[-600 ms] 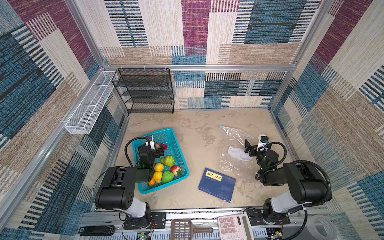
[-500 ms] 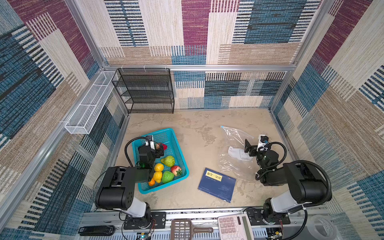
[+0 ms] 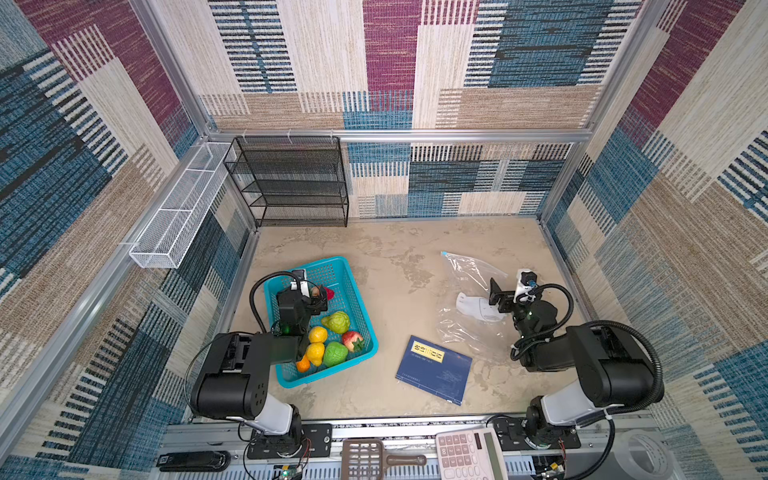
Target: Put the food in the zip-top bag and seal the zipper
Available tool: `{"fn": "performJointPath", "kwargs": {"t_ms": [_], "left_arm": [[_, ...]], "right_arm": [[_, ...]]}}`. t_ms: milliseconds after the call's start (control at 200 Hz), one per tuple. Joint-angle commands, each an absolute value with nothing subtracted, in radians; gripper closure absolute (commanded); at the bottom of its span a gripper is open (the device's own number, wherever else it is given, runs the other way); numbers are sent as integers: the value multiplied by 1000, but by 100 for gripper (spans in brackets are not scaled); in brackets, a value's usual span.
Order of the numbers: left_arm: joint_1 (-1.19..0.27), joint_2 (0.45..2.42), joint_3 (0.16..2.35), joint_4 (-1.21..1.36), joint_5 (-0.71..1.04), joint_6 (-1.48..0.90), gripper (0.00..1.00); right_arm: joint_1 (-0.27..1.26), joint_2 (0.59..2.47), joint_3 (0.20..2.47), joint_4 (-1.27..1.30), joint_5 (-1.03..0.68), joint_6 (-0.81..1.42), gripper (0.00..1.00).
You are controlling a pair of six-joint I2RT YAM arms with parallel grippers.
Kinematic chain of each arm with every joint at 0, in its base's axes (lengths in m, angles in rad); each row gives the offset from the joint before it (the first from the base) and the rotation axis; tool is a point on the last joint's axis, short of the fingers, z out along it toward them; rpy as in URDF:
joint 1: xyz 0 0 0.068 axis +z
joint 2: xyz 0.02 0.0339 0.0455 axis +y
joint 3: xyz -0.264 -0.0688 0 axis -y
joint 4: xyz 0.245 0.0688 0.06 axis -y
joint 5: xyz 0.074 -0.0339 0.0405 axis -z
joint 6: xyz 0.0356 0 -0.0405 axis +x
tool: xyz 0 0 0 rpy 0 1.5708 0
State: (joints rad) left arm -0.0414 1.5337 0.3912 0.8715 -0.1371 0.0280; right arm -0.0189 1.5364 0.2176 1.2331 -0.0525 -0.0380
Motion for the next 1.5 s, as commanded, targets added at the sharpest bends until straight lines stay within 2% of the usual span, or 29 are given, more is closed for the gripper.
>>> {"fn": "performJointPath", "kwargs": {"t_ms": [0, 396, 501, 666, 881, 1032, 1112, 1227, 1322, 1493], "left_arm": [[-40, 1536, 400, 865, -162, 29, 1], [-13, 1532, 391, 881, -111, 23, 1], [-14, 1505, 372, 895, -133, 10, 1], [-18, 1409, 413, 745, -152, 9, 1], [-21, 1230, 519, 393, -189, -72, 1], [-21, 1209, 702, 94, -150, -165, 1], [-22, 1231, 786, -11, -58, -185, 1], [-30, 1278, 888, -117, 68, -185, 1], [-32, 1316, 941, -175, 111, -200, 2], [-35, 1346, 998, -208, 234, -256, 5]], "right_arm": [[-18, 1536, 222, 1263, -54, -26, 1], [-18, 1520, 227, 1245, -49, -26, 1], [-18, 1451, 304, 1049, -4, -6, 1], [-17, 1373, 421, 784, 60, 19, 1], [-15, 1362, 628, 411, -64, 134, 1], [3, 1439, 802, 190, -195, 179, 1], [21, 1500, 900, 95, -213, 161, 1], [25, 1605, 1047, -42, -250, 104, 0], [26, 1698, 1174, -160, -286, 24, 5], [26, 1816, 1321, -300, -323, -168, 8]]}}
